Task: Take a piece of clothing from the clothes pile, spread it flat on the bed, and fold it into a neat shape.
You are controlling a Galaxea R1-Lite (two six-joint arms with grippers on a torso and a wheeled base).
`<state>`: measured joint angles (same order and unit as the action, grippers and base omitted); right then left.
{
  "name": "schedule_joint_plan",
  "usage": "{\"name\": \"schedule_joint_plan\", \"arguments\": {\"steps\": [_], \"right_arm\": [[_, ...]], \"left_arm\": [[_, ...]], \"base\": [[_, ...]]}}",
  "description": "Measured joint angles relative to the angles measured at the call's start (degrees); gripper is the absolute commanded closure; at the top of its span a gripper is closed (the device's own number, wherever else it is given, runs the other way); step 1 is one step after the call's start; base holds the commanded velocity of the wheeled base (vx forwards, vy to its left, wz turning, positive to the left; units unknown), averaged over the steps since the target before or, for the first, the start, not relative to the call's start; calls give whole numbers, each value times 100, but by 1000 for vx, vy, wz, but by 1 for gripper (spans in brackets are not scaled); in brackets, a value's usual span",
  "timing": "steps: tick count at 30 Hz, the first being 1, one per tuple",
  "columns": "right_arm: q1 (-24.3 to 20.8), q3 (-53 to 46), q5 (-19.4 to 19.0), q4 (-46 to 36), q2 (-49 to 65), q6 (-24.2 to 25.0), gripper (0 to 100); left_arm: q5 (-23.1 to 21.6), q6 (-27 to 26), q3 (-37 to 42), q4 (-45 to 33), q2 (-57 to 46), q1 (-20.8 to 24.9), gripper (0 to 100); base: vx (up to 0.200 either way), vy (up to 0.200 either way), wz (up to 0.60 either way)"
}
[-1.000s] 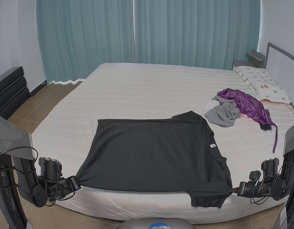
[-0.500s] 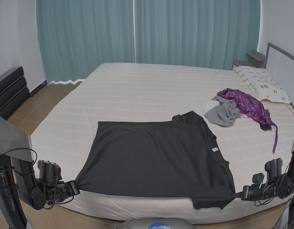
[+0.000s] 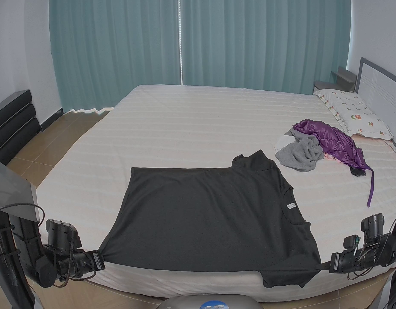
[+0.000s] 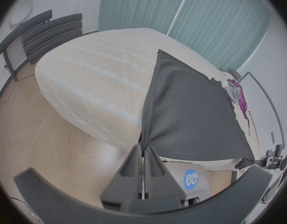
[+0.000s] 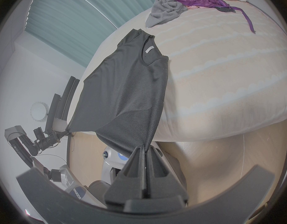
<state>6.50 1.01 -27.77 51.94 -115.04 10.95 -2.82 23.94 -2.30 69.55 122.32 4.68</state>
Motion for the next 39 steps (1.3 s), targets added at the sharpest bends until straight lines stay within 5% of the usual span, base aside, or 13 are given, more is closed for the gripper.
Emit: {"name": "schedule_joint_plan", "arguments": {"steps": [18,39], "right_arm": [[260,0,-1,-616,341,-472,100],[557,-2,0,-1357,788,-1124,100]], "left_arm": [[4,-295,129,-252,-291,24,100],[77,-912,132,-1705,-1093,85,100]], "base": [[0,0,0],[0,0,0]]}}
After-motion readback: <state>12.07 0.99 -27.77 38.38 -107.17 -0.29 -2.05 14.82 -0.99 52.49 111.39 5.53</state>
